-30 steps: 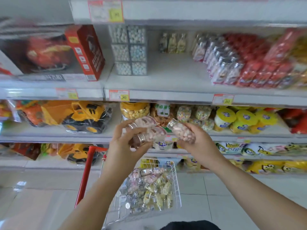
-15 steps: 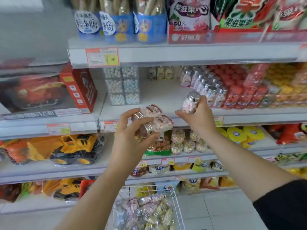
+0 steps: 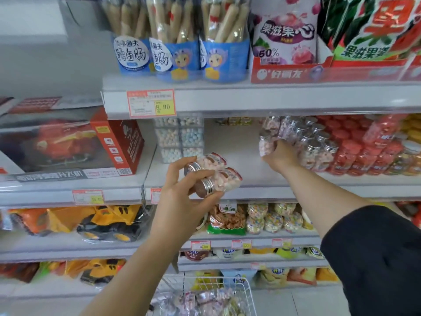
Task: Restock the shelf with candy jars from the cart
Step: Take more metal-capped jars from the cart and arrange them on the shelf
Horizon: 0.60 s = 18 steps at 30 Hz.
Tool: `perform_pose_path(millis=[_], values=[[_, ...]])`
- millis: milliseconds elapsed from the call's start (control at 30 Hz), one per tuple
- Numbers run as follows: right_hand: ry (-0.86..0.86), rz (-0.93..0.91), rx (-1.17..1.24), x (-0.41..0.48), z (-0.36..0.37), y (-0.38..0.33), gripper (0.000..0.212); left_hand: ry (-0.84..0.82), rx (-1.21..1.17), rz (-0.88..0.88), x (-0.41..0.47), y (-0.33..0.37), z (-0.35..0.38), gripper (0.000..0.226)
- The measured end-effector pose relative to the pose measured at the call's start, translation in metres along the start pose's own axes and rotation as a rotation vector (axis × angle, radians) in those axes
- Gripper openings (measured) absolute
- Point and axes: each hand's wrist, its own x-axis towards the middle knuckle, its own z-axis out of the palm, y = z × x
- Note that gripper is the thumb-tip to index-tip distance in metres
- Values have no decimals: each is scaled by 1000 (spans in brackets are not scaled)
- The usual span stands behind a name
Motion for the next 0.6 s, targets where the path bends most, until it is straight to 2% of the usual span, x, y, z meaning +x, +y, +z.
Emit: perform_pose_path(millis=[200,333,367,467,600], values=[[35,-8,-6,2,4,14,44,-4,-12,12,6,-3,10,36],[-26,-32,41,-1,-2,14,72,-17,-5,17,9,-3,15,36],[-42,-35,52,-3,-5,13,72,-18,-4,14,9,-4,16,35],[-82,-52,50,-1,-6,14,52,-27,-8,10,10,-5,18,35],[-50,-15,44,8,3,7,58,-41,-8,7,14,-5,22,36]])
